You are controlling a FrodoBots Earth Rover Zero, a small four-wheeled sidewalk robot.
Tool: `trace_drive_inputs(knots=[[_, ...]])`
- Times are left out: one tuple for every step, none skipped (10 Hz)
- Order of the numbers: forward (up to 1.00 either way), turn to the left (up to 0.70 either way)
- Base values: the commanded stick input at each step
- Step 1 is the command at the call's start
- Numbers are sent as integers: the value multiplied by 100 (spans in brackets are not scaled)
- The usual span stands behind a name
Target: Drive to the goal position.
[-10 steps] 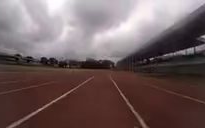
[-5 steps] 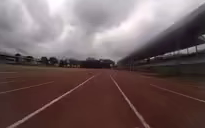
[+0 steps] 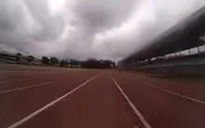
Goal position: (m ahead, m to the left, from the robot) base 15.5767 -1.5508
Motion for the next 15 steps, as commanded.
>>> trace_drive_inputs(knots=[[70,0],[70,0],[70,0],[70,0],[70,0],[70,0],[70,0],[70,0],[70,0],[70,0],[70,0],[70,-35],[70,-35],[70,-35],[70,-35]])
